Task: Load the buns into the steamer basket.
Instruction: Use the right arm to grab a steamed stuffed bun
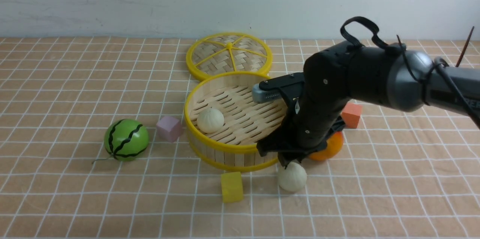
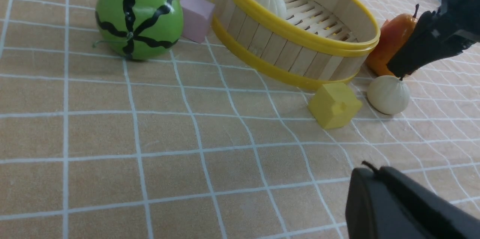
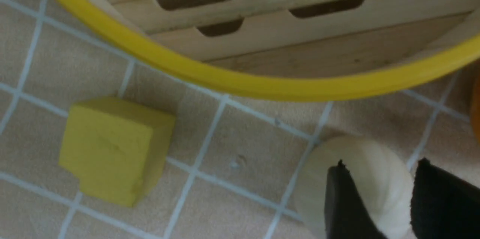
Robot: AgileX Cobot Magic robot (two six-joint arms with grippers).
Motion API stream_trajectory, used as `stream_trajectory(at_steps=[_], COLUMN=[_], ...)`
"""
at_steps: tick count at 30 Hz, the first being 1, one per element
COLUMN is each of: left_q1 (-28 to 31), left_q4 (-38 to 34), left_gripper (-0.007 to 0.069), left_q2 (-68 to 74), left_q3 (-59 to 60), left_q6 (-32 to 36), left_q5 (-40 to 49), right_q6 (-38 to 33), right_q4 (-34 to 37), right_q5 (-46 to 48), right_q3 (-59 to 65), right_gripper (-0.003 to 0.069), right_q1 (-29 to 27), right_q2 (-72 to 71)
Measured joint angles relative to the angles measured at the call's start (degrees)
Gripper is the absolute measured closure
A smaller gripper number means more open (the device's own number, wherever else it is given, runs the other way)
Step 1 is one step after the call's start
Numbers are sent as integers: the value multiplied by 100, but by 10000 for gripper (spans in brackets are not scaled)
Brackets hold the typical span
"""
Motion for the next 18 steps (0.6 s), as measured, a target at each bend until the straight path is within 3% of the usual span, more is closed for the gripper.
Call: stream_trajectory(at_steps=[14,18], left_q1=[0,0], left_q4=[0,0], left_gripper=[624,624], left_q2=[0,0], left_q3=[0,0], left_q6=[0,0], left_q5=[6,6], right_q6=[172,172], right_q4=[-44,-25], right_q5=[119,93], right_q3=[-7,-7], right_gripper=[350,401], right_q1=[0,0], right_q2=[278,343])
